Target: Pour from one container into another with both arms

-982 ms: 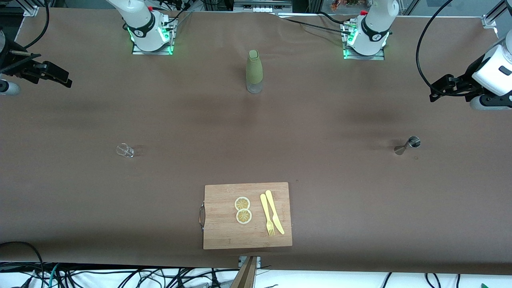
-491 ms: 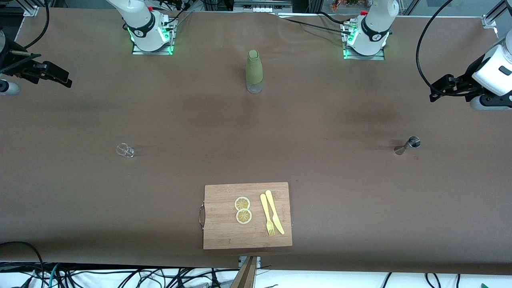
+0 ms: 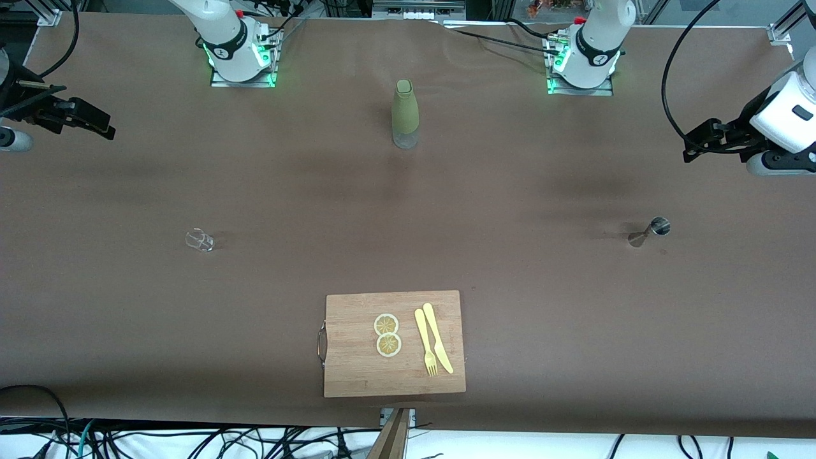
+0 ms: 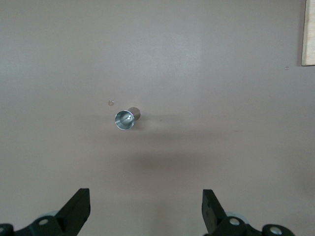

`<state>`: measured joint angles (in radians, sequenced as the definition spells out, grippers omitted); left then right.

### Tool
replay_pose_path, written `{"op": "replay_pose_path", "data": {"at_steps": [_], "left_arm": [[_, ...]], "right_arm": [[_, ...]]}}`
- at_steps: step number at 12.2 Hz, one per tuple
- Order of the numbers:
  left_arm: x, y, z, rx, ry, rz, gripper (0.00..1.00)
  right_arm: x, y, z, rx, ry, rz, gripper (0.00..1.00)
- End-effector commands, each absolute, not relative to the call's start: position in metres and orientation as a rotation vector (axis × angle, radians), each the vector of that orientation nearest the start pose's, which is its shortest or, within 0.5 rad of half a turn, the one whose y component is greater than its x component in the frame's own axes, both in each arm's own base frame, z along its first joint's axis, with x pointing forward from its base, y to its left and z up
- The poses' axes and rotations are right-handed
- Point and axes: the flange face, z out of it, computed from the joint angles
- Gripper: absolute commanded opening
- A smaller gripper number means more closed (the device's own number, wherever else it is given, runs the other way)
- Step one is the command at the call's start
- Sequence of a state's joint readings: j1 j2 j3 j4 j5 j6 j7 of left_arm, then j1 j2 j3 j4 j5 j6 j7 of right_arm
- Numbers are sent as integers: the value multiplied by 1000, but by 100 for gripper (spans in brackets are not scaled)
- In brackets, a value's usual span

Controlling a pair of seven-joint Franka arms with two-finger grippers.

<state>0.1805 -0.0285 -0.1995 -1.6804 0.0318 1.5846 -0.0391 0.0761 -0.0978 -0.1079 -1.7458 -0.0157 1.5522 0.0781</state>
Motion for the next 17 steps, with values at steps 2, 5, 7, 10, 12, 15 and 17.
{"op": "replay_pose_path", "data": {"at_steps": [2, 5, 7, 10, 12, 15, 17], "left_arm": [[552, -13, 576, -3084, -5, 134, 100], [555, -11, 573, -3103, -10, 134, 100], [560, -9, 577, -3106, -8, 124, 100], [564, -10, 576, -3108, -6, 131, 100], [568, -14, 565, -3112, 9, 161, 100], [566, -15, 569, -3152, 65, 151, 100], [567, -14, 582, -3156, 87, 115, 100]], "right_arm": [[519, -21, 598, -3150, 165, 138, 100], [519, -21, 598, -3150, 165, 138, 100], [519, -21, 598, -3150, 165, 138, 100], [519, -21, 598, -3149, 165, 141, 100], [519, -21, 597, -3146, 157, 143, 100], [519, -21, 597, -3143, 157, 148, 100], [519, -19, 592, -3143, 112, 186, 100]]}}
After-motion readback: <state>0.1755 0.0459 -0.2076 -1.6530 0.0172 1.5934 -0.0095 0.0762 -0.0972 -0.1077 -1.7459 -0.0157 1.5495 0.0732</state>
